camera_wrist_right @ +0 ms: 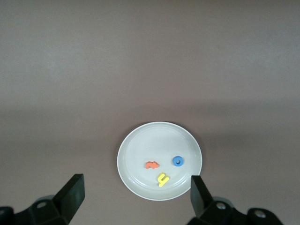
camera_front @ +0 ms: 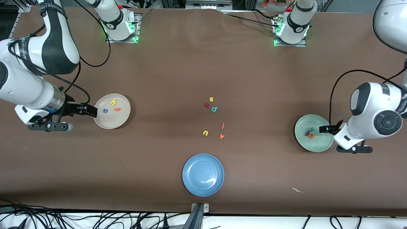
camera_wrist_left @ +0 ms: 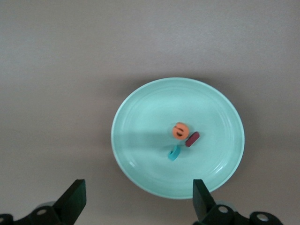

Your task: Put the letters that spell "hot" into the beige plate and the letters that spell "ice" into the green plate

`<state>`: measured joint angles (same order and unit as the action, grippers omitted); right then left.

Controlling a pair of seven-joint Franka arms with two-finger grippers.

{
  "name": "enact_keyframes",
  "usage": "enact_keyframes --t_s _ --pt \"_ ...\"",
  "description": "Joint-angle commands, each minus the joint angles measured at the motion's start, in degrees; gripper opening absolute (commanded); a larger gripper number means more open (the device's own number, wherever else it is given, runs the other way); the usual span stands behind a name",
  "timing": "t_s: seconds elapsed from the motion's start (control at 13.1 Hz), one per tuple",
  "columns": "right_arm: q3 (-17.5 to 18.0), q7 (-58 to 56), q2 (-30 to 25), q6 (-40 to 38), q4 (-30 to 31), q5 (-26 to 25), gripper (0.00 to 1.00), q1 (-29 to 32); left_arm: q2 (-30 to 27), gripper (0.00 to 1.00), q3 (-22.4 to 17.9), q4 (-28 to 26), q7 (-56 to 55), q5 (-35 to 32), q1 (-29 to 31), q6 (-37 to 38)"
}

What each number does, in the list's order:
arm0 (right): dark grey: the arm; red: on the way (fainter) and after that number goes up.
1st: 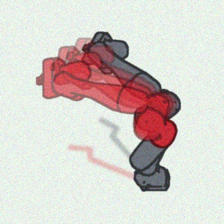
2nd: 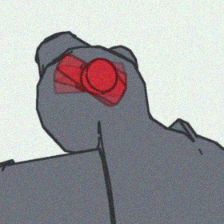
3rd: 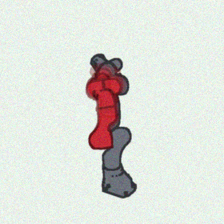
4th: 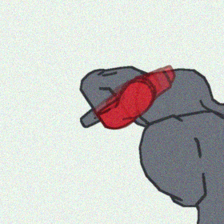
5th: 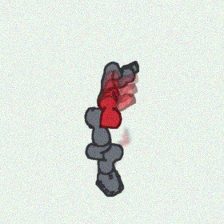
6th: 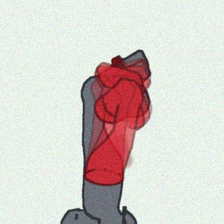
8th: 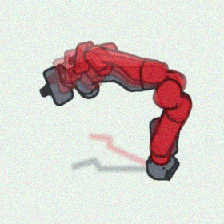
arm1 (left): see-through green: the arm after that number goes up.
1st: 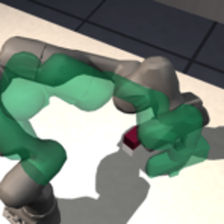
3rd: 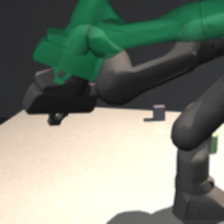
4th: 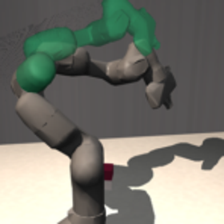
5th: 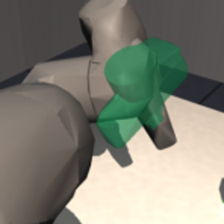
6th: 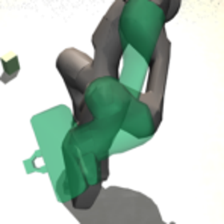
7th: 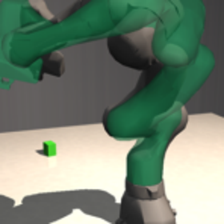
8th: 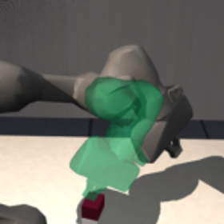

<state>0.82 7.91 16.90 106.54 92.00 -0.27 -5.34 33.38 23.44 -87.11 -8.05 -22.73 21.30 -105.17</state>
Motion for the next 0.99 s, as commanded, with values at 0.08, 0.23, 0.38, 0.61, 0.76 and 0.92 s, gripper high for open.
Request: enact_keyframes --t_s 0.08,0.23,0.38,0.61,0.76,0.92 --pt "-0.12 -0.27 -1.35 0.78 1.34 -0.70 1.00 -0.20 -3.48 1.00 -1.45 1.95 6.02 3.90 -0.11 3.92" --pt "-0.12 -0.27 -1.35 0.69 1.34 -0.70 1.00 -0.20 -7.87 1.00 -10.21 -0.51 9.88 11.35 -6.41 3.84" --pt "-0.12 -0.27 -1.35 0.69 1.43 -0.70 1.00 -0.20 -12.18 1.00 -15.34 -3.14 11.04 15.86 -10.82 3.84" --pt "-0.12 -0.27 -1.70 0.69 1.34 -0.70 1.00 -0.20 -18.42 1.00 -20.44 -5.18 9.73 20.60 -16.54 3.84" --pt "-0.21 -0.27 -1.70 0.60 1.34 -0.52 1.00 -0.20 -21.33 1.00 -21.68 -5.18 9.46 21.85 -18.39 4.27" --pt "-0.30 -0.36 -1.61 0.69 0.99 -0.17 1.00 -0.11 -23.79 1.00 -21.94 -5.18 9.46 21.94 -18.92 4.89"
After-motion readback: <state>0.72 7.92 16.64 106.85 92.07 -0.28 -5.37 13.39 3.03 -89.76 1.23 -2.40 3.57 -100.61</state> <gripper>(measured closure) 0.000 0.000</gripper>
